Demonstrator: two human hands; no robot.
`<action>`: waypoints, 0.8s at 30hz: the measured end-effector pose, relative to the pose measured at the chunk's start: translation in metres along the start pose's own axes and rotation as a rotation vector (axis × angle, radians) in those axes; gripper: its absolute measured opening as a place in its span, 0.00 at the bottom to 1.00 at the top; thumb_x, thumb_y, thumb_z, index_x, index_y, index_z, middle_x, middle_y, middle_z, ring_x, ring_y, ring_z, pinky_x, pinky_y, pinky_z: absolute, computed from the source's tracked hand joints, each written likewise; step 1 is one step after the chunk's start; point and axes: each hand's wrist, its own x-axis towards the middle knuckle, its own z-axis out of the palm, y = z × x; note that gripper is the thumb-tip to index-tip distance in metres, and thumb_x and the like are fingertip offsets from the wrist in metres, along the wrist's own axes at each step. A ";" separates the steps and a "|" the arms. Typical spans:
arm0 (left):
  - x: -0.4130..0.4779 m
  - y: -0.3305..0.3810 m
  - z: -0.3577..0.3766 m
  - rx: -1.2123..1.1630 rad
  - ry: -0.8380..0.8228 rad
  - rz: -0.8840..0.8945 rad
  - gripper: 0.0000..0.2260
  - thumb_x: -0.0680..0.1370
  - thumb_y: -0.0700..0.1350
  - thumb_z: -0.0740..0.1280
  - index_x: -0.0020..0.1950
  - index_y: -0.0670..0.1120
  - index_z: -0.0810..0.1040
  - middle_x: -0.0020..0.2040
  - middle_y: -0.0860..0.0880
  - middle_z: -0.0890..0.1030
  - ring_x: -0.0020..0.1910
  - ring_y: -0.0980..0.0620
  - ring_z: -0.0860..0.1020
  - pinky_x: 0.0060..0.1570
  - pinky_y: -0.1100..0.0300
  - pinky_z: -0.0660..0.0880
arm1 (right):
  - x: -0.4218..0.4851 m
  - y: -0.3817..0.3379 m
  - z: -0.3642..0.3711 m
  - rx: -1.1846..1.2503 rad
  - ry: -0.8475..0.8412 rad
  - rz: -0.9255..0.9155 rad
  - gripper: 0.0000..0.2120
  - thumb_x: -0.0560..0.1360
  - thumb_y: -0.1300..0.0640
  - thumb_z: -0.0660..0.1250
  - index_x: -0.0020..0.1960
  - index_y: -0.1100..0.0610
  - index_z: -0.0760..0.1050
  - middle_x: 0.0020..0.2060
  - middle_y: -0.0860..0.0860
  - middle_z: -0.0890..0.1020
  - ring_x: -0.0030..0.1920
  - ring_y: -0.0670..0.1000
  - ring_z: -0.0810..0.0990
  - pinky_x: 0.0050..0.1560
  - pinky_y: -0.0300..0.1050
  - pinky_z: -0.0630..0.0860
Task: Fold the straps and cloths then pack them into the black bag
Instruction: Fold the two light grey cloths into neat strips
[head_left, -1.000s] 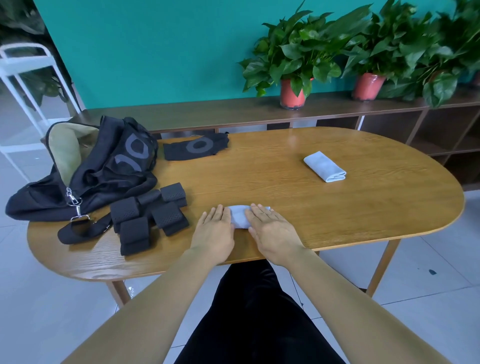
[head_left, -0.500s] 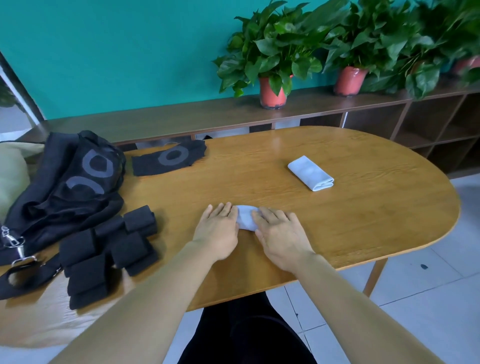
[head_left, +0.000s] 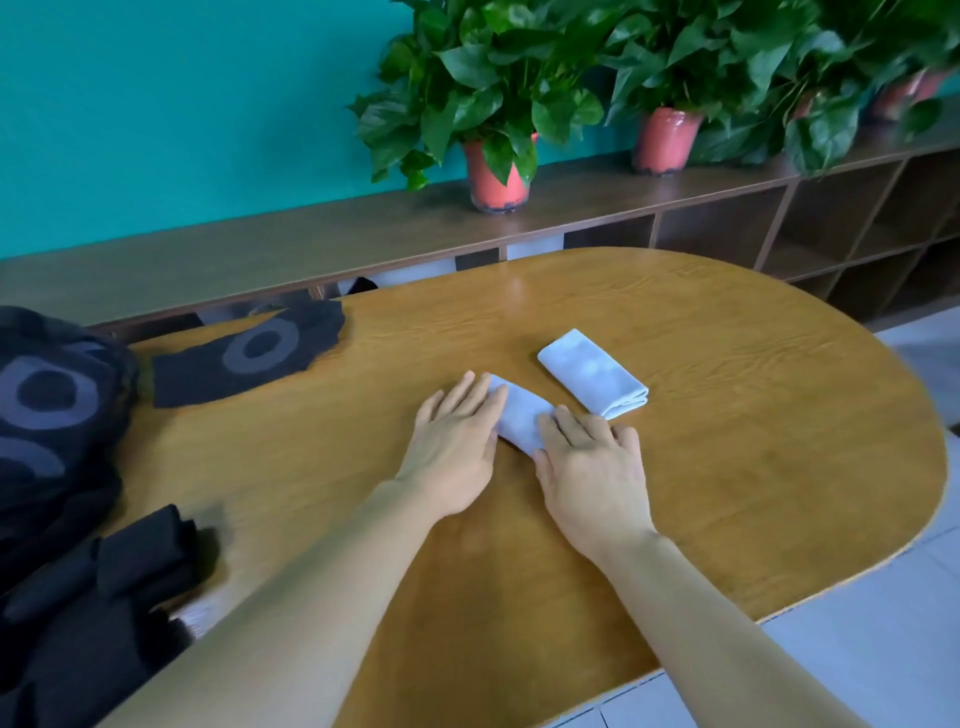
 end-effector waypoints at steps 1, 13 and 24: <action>-0.002 0.002 0.002 -0.016 0.055 0.023 0.23 0.83 0.43 0.51 0.78 0.50 0.52 0.79 0.53 0.49 0.77 0.56 0.44 0.73 0.56 0.44 | 0.002 0.001 0.003 -0.001 0.017 0.024 0.20 0.76 0.50 0.52 0.57 0.57 0.78 0.54 0.52 0.81 0.48 0.55 0.78 0.44 0.49 0.66; 0.031 -0.003 0.021 0.017 0.049 0.080 0.24 0.82 0.43 0.52 0.78 0.53 0.53 0.79 0.56 0.49 0.76 0.60 0.48 0.71 0.57 0.44 | 0.032 0.005 0.023 0.104 0.102 0.055 0.18 0.73 0.54 0.55 0.58 0.54 0.77 0.56 0.48 0.80 0.60 0.54 0.75 0.62 0.53 0.65; 0.041 -0.020 0.020 -0.092 -0.015 -0.001 0.23 0.84 0.42 0.50 0.79 0.51 0.50 0.79 0.51 0.47 0.77 0.56 0.47 0.73 0.57 0.47 | 0.056 -0.010 0.033 0.053 -0.020 0.148 0.21 0.72 0.54 0.64 0.63 0.59 0.74 0.62 0.55 0.77 0.63 0.57 0.73 0.59 0.61 0.67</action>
